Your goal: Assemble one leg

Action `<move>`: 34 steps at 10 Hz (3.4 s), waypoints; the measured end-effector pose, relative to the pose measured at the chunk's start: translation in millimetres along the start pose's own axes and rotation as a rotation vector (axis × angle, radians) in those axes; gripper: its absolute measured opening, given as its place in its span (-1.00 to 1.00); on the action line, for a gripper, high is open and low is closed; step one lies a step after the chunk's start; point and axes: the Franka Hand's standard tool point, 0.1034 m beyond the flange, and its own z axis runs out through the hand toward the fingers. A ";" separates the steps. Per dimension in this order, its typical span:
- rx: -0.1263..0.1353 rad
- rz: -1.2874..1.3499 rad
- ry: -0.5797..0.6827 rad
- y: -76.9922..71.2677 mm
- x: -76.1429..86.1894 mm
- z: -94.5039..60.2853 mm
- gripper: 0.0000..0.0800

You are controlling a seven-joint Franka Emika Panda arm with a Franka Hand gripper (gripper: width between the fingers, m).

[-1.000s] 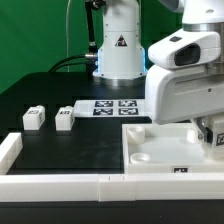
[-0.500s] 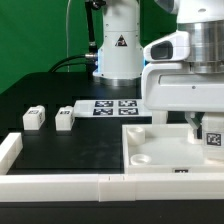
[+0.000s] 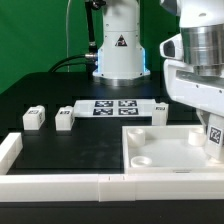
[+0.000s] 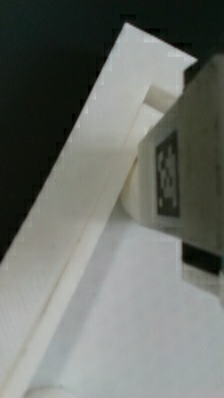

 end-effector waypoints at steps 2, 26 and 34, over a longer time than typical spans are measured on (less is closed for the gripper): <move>0.001 -0.003 -0.002 -0.1 -0.2 0.1 -0.31; -0.050 -0.996 0.031 -3.9 11.4 1.7 -0.32; -0.026 -0.040 0.048 -2.8 14.9 1.9 -0.32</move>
Offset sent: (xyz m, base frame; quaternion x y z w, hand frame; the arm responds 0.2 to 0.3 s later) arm -0.0013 0.0069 0.0117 -0.0153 -0.0087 -0.0541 0.9984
